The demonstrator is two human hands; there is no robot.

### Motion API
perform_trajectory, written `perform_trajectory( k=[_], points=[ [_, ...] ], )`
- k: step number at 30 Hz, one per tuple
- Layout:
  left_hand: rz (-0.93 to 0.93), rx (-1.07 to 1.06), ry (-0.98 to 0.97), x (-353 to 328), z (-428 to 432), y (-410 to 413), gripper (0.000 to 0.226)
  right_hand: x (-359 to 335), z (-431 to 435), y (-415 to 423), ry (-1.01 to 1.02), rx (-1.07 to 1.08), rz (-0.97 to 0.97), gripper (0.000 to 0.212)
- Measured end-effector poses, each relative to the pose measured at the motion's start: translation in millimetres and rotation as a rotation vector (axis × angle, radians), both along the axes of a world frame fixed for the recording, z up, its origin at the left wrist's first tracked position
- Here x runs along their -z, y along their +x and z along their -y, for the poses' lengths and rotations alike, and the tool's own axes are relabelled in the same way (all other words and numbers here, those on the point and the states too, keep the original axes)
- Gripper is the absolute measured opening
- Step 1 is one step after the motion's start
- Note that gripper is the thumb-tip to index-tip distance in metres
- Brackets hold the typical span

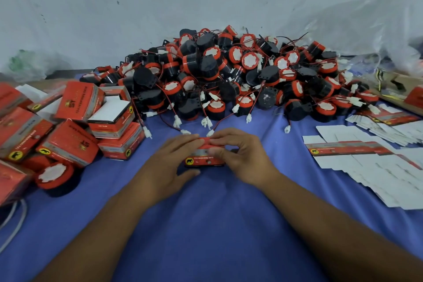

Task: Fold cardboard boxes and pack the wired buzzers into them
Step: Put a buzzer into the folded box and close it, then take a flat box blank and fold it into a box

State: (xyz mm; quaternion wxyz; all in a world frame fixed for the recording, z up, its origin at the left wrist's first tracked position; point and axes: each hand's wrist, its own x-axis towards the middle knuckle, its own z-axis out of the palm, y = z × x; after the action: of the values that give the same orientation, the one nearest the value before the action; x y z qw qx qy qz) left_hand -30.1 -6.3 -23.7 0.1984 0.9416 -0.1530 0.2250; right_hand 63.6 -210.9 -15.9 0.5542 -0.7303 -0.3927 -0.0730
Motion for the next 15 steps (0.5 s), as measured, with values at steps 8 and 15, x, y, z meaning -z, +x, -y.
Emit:
perform_trajectory(
  k=[8,15],
  points=[
    [0.481,-0.177,0.152,-22,11,-2,0.051,-23,2,-1,0.031,0.114,-0.099,0.027],
    [0.557,-0.829,0.074,-57,-98,-21,0.04,-31,43,37,-0.571,0.443,0.108,0.027]
  ],
)
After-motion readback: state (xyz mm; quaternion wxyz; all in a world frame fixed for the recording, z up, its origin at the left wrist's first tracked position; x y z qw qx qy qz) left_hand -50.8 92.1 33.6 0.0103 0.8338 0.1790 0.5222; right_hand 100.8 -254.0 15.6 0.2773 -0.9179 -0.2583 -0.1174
